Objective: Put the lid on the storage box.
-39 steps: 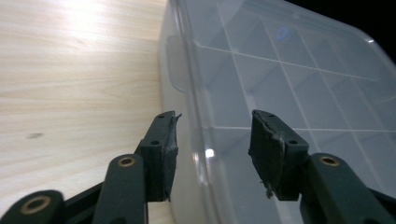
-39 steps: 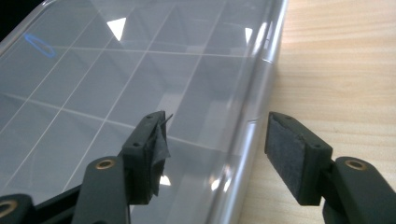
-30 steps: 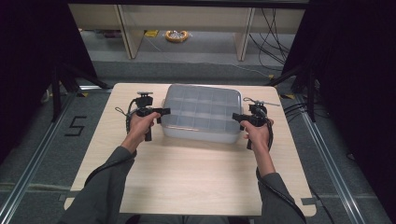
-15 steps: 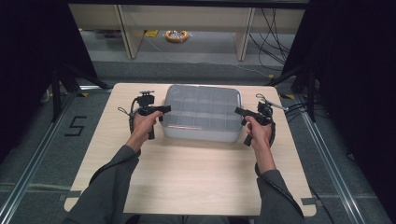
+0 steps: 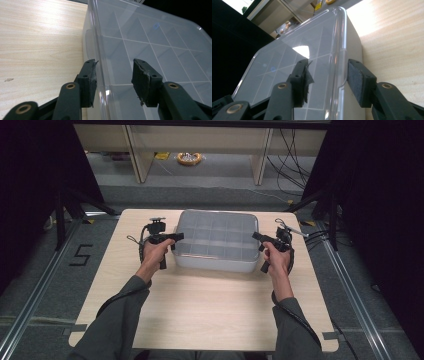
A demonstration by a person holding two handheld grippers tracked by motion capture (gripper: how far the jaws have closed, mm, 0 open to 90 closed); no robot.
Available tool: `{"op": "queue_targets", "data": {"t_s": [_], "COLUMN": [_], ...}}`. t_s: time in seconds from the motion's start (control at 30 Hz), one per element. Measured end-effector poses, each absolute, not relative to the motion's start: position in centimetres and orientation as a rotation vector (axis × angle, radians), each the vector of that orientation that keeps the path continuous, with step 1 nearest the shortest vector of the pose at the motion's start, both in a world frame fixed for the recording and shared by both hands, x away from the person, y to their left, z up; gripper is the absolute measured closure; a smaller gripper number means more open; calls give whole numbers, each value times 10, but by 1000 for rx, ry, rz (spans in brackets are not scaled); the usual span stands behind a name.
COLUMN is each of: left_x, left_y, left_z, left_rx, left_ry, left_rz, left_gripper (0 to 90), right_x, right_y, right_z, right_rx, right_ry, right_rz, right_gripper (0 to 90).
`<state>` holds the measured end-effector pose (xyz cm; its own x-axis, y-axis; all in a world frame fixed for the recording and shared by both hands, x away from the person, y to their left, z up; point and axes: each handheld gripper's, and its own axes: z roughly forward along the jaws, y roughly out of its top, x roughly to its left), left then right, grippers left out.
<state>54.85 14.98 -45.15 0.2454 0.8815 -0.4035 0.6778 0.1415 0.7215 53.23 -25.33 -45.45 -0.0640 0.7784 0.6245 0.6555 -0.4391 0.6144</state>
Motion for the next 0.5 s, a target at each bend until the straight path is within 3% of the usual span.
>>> {"op": "queue_targets", "data": {"t_s": [0.5], "left_x": [550], "left_y": [143], "left_z": [-456], "left_rx": [1639], "left_ry": [1451], "left_rz": [335], "left_gripper": [490], "right_x": [532], "right_y": [-250], "right_z": [-460], "right_rx": [2022], "right_ry": [1630], "right_rz": [1454], "right_gripper": [517]}}
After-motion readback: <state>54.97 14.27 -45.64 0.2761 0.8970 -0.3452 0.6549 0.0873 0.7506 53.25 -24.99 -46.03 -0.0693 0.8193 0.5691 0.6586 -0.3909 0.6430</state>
